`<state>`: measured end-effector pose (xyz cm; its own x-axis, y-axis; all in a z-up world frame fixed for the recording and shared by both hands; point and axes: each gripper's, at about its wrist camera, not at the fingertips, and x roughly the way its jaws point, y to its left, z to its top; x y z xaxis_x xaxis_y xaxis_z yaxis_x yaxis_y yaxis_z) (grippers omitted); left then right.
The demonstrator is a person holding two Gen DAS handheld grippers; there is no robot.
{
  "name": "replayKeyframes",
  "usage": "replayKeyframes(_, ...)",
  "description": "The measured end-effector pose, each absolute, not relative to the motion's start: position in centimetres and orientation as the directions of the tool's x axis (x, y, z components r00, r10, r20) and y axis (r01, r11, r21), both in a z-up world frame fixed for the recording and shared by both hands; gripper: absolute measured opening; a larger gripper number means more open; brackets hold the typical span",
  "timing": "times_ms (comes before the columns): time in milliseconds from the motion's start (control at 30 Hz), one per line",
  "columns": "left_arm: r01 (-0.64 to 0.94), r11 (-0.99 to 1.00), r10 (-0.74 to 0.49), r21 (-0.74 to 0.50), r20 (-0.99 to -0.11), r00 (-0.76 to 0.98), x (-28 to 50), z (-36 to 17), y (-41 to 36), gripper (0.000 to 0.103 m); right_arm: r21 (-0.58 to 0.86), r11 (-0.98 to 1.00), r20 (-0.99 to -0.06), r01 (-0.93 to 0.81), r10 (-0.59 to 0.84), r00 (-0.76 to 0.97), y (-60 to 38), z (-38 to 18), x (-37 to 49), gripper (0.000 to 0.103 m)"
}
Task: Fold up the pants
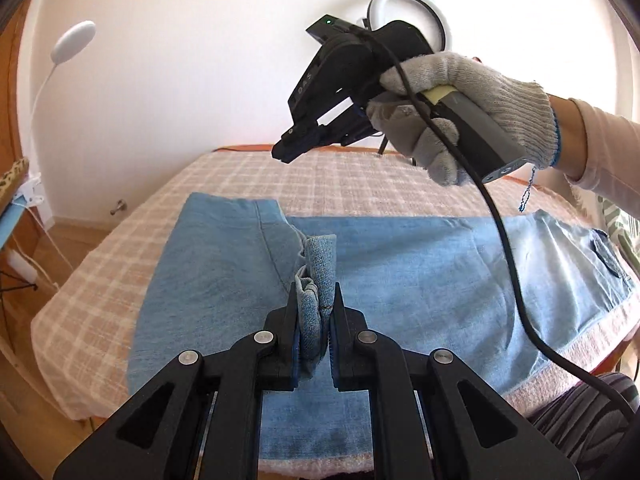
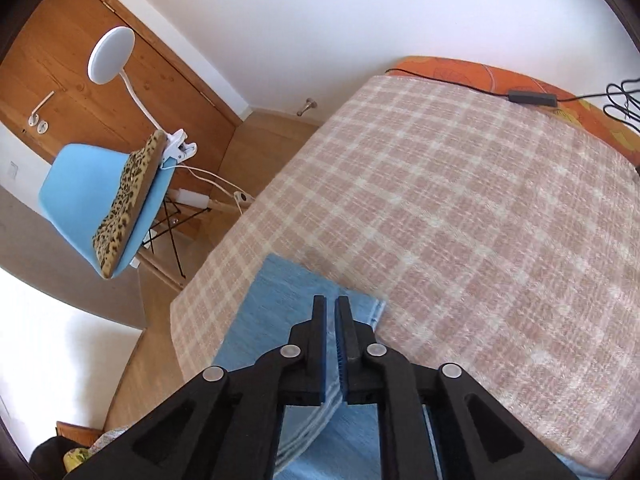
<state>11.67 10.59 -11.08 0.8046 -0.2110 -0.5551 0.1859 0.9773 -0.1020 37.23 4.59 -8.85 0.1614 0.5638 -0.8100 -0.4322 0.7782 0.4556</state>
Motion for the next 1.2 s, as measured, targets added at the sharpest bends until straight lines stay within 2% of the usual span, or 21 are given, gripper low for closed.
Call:
replayKeyframes(33,0.182,0.976,-0.217,-0.119,-0.561,0.799,11.8,-11.1,10.7,0.009,0.462,0.778,-0.81,-0.426,0.566,0.154,4.1,-9.1,36.8,0.044)
replayKeyframes(133,0.176,0.977,-0.214,-0.122,-0.551,0.806,11.8,-10.3,11.0,0.009,0.505,0.755,-0.797,-0.417,0.594,0.11,3.0,-10.3,35.5,0.048)
replayKeyframes(200,0.172,0.977,-0.211,-0.123,-0.539,0.816,11.7,-9.4,11.1,0.009,0.555,0.737,-0.78,-0.386,0.622,0.068,2.8,-11.5,35.1,0.055)
replayKeyframes(333,0.152,0.978,-0.203,-0.141,-0.508,0.837,11.0,-7.2,11.3,0.009,0.632,0.712,-0.744,-0.307,0.668,0.016,2.8,-13.8,35.3,0.055)
replayKeyframes(533,0.152,0.977,-0.209,-0.151,-0.511,0.834,10.6,-6.7,11.5,0.009,0.737,0.65,-0.662,-0.184,0.749,-0.004,3.7,-16.0,36.3,0.057)
replayKeyframes(567,0.157,0.975,-0.215,-0.156,-0.515,0.83,10.5,-6.8,11.3,0.009,0.74,0.647,-0.658,-0.182,0.753,0.003,3.9,-16.2,36.4,0.05)
replayKeyframes(600,0.162,0.974,-0.221,-0.157,-0.519,0.826,10.6,-6.9,11.2,0.009,0.737,0.65,-0.66,-0.186,0.751,0.012,4.1,-16.3,36.3,0.035)
replayKeyframes(667,0.174,0.973,-0.229,-0.152,-0.528,0.818,10.8,-7.2,10.7,0.009,0.706,0.677,-0.686,-0.207,0.727,0.038,4.2,-16.0,36.0,0.018)
replayKeyframes(700,0.183,0.972,-0.236,-0.151,-0.532,0.813,10.7,-7.2,10.4,0.009,0.694,0.684,-0.693,-0.224,0.719,0.051,4.2,-15.6,35.9,0.012)
replayKeyframes(833,0.227,0.963,-0.268,-0.143,-0.543,0.795,10.6,-7.1,8.6,0.009,0.632,0.717,-0.717,-0.295,0.685,0.129,2.3,-12.9,35.1,0.006)
replayKeyframes(1200,0.372,0.915,-0.395,-0.157,-0.543,0.741,10.6,-5.1,1.6,0.009,0.49,0.811,-0.754,-0.32,0.579,0.311,-6.8,-6.5,32.8,0.005)
